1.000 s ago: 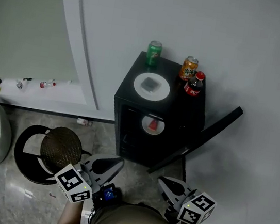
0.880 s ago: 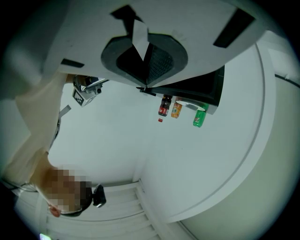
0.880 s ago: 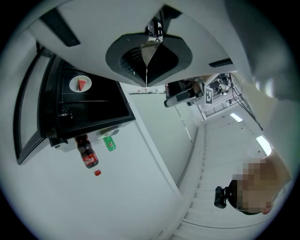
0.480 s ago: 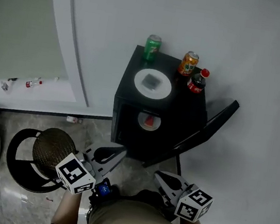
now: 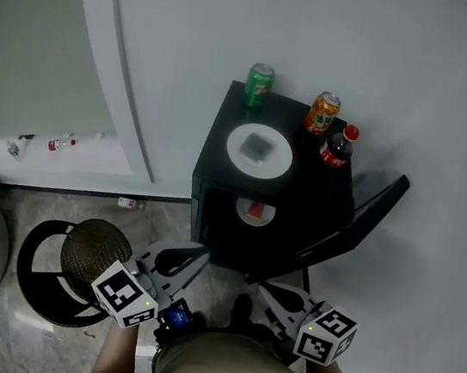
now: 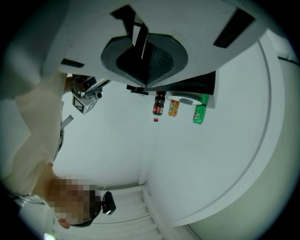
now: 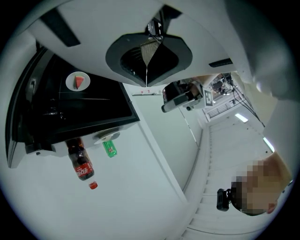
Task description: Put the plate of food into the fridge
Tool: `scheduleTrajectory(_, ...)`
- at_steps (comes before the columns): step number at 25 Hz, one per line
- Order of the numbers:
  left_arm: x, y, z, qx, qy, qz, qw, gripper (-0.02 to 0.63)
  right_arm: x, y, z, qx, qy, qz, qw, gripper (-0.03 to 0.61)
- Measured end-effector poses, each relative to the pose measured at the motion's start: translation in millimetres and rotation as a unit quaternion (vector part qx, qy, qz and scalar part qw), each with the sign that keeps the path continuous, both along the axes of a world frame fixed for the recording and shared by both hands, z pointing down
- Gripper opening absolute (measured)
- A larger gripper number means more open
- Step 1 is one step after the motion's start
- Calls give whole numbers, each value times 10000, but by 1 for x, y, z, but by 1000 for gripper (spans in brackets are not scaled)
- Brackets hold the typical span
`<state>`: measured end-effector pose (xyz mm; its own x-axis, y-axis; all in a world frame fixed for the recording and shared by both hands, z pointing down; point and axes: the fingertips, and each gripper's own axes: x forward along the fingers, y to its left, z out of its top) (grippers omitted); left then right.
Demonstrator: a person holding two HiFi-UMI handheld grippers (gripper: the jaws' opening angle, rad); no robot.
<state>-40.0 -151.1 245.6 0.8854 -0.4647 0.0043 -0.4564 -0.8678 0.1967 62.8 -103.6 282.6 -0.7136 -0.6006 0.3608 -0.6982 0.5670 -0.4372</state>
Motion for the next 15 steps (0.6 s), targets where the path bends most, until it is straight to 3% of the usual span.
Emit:
scheduleTrajectory(8,13,-28,1,300,-261,-130,9991,11,17,-17,3,-79,-127,100,9998,20)
scheduleTrajectory(15,9,-66,3,666,-526,-613,9945,11,43,-19,10,-195,-125,349,9991,20)
